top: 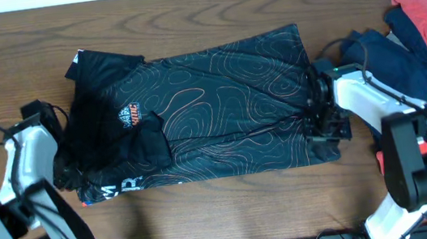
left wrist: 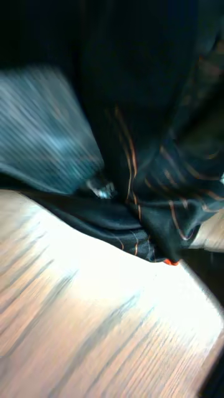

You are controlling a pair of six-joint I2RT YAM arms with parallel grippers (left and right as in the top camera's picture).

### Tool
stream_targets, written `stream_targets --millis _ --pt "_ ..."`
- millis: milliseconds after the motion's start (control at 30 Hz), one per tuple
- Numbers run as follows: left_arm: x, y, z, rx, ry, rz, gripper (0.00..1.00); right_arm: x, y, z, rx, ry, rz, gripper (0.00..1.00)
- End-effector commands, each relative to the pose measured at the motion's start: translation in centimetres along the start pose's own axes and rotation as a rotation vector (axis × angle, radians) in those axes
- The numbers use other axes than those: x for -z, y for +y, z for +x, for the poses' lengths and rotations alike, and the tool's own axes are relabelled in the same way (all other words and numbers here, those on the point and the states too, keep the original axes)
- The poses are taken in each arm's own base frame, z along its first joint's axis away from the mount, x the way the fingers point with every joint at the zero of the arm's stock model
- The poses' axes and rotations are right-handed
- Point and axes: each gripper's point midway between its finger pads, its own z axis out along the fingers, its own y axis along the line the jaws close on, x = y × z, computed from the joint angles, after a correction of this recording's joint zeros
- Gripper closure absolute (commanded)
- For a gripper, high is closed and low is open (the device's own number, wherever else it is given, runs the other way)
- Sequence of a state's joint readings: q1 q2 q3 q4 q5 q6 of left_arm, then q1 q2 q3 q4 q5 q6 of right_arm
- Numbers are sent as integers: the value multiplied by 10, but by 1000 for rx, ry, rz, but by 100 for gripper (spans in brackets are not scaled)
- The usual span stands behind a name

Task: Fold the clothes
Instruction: 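Move both grippers to the shirt's top corners and grasp them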

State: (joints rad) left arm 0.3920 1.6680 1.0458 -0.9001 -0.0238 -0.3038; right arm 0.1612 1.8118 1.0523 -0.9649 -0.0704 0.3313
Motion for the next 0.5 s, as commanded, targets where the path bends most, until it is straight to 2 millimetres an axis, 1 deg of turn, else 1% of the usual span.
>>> stream_targets --millis 0,33,67,133,200,267,300,367,467 --pt "40 -20 -28 -8 -149 135 20 37 4 -31 -27 -189 -46 60" --pt "53 -30 -37 -38 -203 191 13 47 5 -42 -30 -248 -67 39" --pt "63 -39 -46 -64 -251 244 6 57 8 -53 -34 -313 -91 33" --pt "83 -60 -64 -111 -340 352 0 74 13 -69 -15 -404 -138 33" --pt "101 -82 -81 -157 -410 465 1 87 19 -79 4 -463 -191 33" --pt "110 -97 -96 -177 -454 524 1 92 24 -82 12 -479 -224 33" --pt "112 -103 -104 -186 -468 541 1 92 25 -82 13 -481 -225 33" --pt "113 -119 -125 -209 -499 554 2 92 25 -81 18 -478 -222 32" --pt "107 -143 -149 -249 -498 559 2 91 25 -79 18 -469 -220 32"
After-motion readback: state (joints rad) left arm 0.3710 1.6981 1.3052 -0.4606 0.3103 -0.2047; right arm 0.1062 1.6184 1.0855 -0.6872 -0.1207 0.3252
